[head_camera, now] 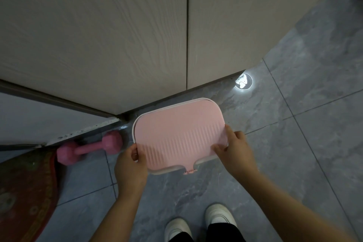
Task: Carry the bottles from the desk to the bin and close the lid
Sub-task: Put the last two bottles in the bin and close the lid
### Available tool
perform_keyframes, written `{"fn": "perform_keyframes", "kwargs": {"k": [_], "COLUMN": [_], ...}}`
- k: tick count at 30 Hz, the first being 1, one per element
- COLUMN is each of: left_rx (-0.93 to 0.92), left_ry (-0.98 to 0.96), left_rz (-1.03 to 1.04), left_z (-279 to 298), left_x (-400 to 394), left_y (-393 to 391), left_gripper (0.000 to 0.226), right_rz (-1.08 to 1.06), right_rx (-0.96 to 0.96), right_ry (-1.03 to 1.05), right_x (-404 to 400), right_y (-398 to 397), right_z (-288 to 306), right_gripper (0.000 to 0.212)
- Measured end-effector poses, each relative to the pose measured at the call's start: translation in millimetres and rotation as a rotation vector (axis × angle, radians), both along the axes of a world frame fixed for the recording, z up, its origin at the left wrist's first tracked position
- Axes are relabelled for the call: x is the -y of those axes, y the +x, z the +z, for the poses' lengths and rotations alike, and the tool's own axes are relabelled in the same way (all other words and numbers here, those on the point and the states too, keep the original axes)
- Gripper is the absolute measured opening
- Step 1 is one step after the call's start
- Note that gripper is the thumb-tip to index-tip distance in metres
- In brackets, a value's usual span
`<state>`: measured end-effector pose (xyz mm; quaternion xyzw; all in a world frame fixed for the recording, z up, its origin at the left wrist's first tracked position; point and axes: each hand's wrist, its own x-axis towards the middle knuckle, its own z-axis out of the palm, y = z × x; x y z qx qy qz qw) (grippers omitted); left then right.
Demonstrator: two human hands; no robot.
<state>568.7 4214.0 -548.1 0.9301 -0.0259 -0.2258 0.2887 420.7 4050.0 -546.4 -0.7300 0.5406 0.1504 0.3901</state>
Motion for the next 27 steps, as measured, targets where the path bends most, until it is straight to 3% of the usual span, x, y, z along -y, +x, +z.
{"fn": "perform_keyframes", "kwargs": {"k": [14, 27], "left_rx": [0.040, -0.038], "left_ry": [0.014, -0.071], "left_rz": [-0.008, 0.028], "left_z": [-6.1, -6.5], "left_x": [-3.1, -6.2], "left_y": [-0.8, -0.2], "left_gripper": [0.024, 0.033], "right_rz": [0.040, 0.127], "right_rx": [-0.018, -0.078], "right_ry": [0.041, 0.005], "right_x": [1.4, 1.2], "right_y": [4.9, 2.4], "right_z": [0.0, -10.1], "right_gripper": [0.078, 0.080]}}
